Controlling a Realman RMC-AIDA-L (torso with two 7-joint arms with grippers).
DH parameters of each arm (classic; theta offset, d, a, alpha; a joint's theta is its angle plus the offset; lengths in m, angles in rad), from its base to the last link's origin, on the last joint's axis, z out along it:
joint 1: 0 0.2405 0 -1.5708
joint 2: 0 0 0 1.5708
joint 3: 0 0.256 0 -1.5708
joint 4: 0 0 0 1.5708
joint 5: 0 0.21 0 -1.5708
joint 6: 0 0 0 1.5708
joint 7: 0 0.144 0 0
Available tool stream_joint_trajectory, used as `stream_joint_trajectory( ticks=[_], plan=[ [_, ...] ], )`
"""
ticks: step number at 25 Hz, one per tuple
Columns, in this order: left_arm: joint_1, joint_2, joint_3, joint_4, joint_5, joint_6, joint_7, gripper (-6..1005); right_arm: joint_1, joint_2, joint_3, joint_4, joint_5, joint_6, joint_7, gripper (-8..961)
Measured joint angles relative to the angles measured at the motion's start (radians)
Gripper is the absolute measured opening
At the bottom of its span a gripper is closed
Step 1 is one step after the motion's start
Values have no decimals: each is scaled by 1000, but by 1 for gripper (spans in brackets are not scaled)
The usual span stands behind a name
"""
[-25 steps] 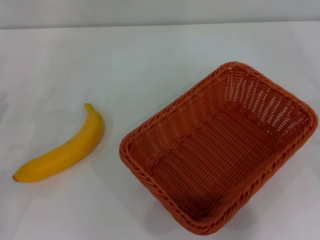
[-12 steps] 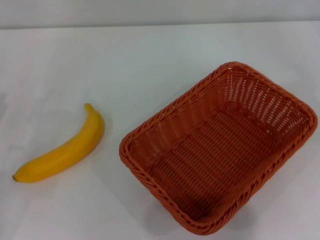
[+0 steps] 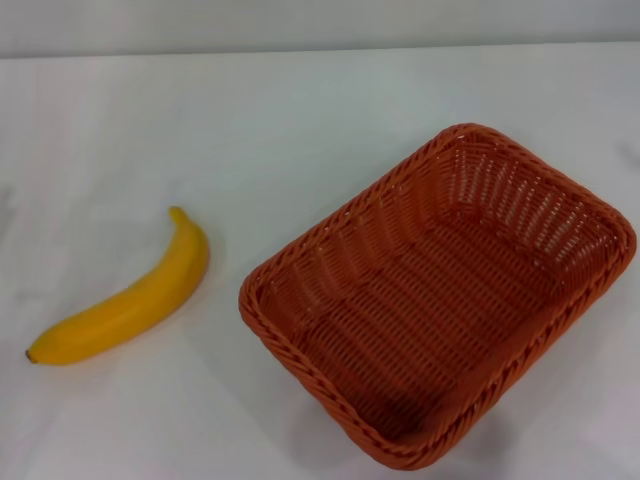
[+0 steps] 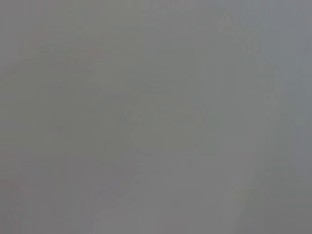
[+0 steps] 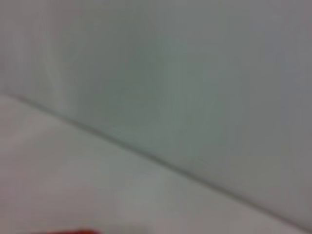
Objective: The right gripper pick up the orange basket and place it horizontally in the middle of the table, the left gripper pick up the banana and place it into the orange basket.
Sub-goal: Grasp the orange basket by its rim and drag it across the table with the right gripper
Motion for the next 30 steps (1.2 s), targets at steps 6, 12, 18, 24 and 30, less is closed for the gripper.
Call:
stream_joint_trajectory(
  ticks=[6, 12, 18, 24, 30],
  plan=[
    [5, 1, 2, 3, 2, -7, 0, 786, 159, 12, -110, 23, -258, 100, 110, 843],
    [17, -1, 4, 6, 18, -11, 0, 786, 265, 34, -253, 163, -342, 116, 166, 844],
    [28, -2, 1, 8, 28, -12, 0, 786, 343, 99, -279, 259, -447, 117, 168, 844],
    [34, -3, 4, 8, 40, -14, 0, 787, 384, 167, -303, 302, -568, 91, 183, 842],
    [34, -4, 2, 8, 54, -14, 0, 787, 406, 202, -308, 370, -629, 53, 184, 838]
  ],
)
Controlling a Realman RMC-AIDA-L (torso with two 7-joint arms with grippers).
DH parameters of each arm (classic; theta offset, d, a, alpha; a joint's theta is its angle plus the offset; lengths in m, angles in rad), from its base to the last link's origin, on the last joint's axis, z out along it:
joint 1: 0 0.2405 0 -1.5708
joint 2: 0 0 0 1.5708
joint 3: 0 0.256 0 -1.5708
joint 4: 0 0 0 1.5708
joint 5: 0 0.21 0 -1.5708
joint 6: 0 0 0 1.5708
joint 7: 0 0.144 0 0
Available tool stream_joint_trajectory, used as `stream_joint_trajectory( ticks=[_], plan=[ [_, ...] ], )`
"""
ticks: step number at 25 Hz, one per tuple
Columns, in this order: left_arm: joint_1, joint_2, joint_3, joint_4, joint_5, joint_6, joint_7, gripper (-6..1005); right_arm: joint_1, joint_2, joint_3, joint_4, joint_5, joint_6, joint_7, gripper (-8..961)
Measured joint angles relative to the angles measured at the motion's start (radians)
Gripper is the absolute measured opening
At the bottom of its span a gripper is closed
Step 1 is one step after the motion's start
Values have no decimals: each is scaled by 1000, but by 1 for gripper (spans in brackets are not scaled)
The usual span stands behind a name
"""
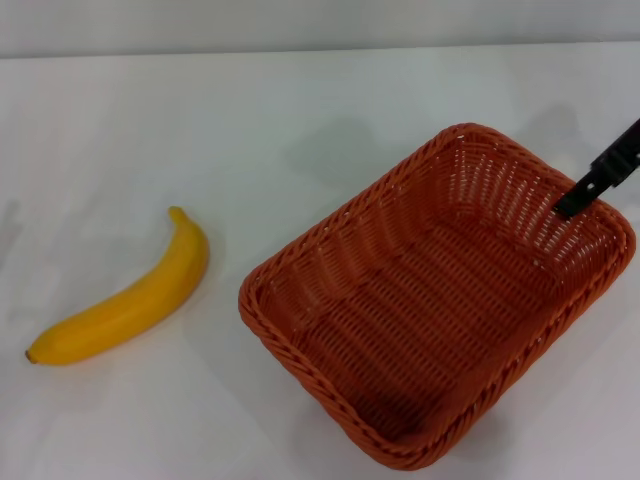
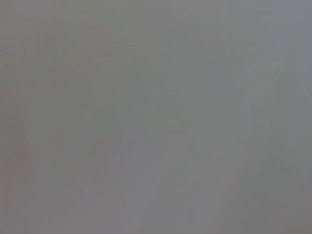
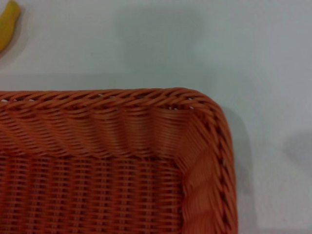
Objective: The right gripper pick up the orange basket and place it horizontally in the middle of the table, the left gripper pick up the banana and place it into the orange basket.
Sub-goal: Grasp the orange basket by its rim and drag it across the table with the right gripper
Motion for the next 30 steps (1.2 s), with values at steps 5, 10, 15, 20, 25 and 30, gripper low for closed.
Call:
stream_joint_trajectory(
  ticks=[5, 10, 15, 20, 25, 30],
  plan=[
    [6, 0, 3, 1, 1, 0, 2, 786, 36, 17, -13, 75, -29, -56, 4, 837],
    [17, 0, 5, 3, 1, 0, 5, 786, 71, 27, -48, 140, -37, -116, 15, 835],
    [26, 0, 6, 5, 1, -1, 5, 786, 92, 29, -136, 190, -39, -169, 40, 834],
    [31, -1, 6, 14, 1, -1, 6, 786, 94, 31, -206, 199, -40, -195, 48, 833],
    [37, -2, 7, 14, 1, -1, 7, 787, 97, 32, -223, 200, -40, -204, 46, 661],
    [39, -2, 6, 14, 1, -9, 6, 787, 100, 30, -220, 200, -40, -195, 27, 344]
  ],
)
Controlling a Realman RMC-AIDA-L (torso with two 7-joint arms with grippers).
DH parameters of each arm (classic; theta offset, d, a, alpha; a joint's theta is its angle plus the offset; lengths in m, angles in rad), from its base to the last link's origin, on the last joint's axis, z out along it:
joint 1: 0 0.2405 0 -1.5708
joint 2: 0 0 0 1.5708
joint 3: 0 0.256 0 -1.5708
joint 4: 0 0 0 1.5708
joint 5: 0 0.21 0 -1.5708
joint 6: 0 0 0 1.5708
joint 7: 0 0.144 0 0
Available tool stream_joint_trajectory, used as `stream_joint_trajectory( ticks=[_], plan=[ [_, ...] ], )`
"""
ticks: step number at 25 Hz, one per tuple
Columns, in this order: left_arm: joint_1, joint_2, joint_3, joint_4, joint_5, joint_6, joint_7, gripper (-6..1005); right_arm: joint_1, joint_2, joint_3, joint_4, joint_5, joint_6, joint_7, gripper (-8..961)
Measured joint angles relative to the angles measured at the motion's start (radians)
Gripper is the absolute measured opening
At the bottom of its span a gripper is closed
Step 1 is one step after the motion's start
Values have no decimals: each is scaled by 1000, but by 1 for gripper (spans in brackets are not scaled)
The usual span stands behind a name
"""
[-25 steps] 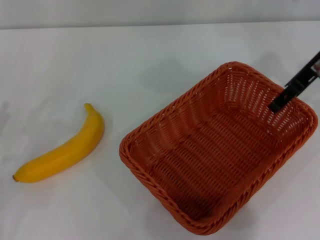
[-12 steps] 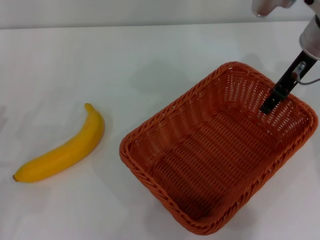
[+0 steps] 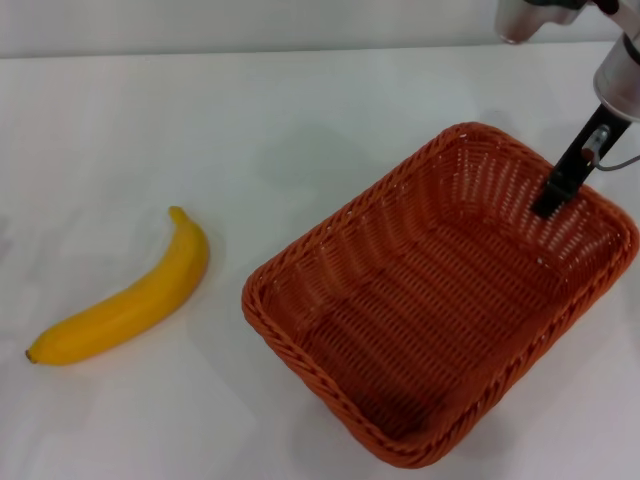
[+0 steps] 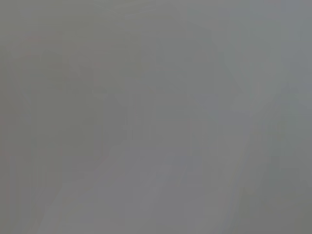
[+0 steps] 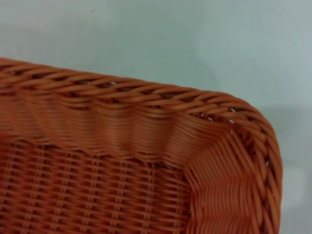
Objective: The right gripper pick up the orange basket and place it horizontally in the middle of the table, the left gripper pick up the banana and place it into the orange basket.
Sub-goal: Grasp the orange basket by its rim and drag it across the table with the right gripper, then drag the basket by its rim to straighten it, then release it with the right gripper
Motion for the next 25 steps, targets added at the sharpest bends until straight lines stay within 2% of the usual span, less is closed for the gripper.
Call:
stream_joint_trajectory(
  ticks=[4, 8, 11, 13, 14, 17, 21, 25],
  plan=[
    [2, -1, -3, 0, 0, -5, 1, 787, 7, -16, 75, -10, 1, 14, 15, 249],
    [2, -1, -6, 0, 1, -6, 2, 787, 10, -59, 181, 9, -1, 49, 75, 230],
    [3, 0, -8, 0, -3, -8, 2, 786, -6, -84, 203, -12, -1, 88, 122, 215],
    [6, 2, -8, 0, -6, -7, 2, 786, -15, -90, 219, -26, -1, 101, 143, 206],
    [8, 2, -9, 0, -6, -6, 2, 786, -26, -95, 271, -37, 0, 114, 163, 201],
    [10, 4, -10, 0, -7, -2, 2, 786, -52, -101, 376, -57, 7, 133, 187, 182],
    [12, 5, -10, -7, -7, -1, 2, 786, -144, -94, 526, -152, 35, 169, 221, 160],
    [8, 5, -24, -9, -6, -3, 1, 786, -251, -76, 563, -239, 151, 176, 266, 149]
  ],
)
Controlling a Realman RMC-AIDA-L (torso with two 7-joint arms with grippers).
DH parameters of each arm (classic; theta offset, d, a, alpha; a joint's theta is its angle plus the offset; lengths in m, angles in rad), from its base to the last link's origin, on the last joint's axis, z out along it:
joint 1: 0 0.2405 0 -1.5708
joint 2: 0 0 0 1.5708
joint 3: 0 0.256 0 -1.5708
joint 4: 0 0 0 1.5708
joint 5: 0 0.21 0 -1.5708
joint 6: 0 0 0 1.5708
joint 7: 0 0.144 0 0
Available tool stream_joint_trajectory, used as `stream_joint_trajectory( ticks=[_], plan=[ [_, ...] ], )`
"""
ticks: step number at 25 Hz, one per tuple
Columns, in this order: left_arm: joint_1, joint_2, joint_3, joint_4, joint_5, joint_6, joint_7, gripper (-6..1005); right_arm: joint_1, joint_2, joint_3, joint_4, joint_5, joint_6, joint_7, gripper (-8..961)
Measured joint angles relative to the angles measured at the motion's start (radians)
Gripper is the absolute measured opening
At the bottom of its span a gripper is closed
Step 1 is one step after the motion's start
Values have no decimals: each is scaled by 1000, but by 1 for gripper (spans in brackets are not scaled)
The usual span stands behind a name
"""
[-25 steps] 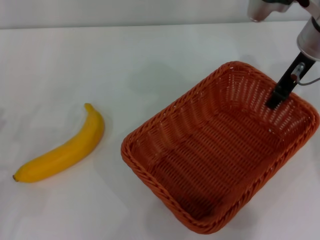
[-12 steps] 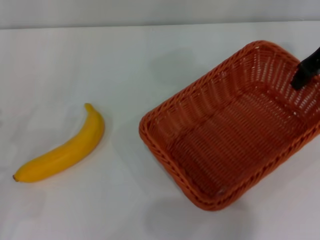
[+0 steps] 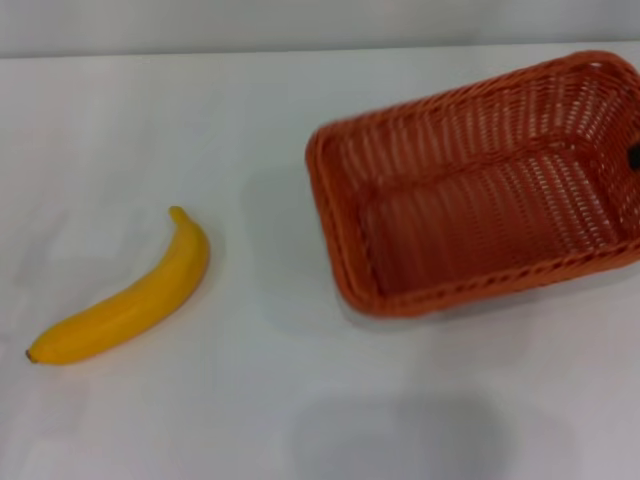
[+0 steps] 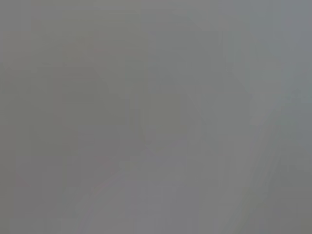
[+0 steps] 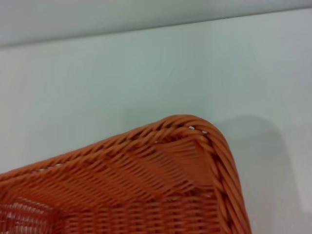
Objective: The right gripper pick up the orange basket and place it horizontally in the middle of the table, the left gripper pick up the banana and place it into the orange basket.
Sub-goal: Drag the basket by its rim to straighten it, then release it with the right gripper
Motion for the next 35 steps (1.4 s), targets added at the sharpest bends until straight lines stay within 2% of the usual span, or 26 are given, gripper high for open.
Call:
stream_joint_trajectory(
  ticks=[3, 4, 7, 10, 14, 17, 23, 30, 35],
  plan=[
    [-5, 0, -12, 0, 3, 0, -2, 787, -87, 14, 4, -36, 83, -29, 37, 147],
    [-7, 0, -12, 0, 3, 1, -3, 787, -125, 24, 7, -51, 111, -46, 48, 147],
    [-16, 3, -12, -1, 3, 2, -3, 787, -174, 43, 8, -70, 154, -61, 60, 148],
    [-27, 6, -12, -2, 0, 3, -4, 787, -204, 70, 1, -83, 170, -62, 66, 148],
    [-42, 10, -12, -3, 1, 4, -6, 787, -213, 87, -1, -83, 175, -64, 76, 147],
    [-47, 15, -12, -4, 2, 5, -6, 787, -214, 86, -6, -77, 176, -67, 81, 147],
    [-48, 15, -12, -4, 1, 5, -7, 786, -198, 71, -48, -48, 176, -58, 78, 148],
    [-51, 15, -12, -4, 1, 3, -7, 786, -179, 41, -53, -22, 177, -45, 69, 202],
    [-47, 12, -12, -3, 3, -1, -7, 786, -171, 31, -54, -22, 181, -29, 59, 418]
  ],
)
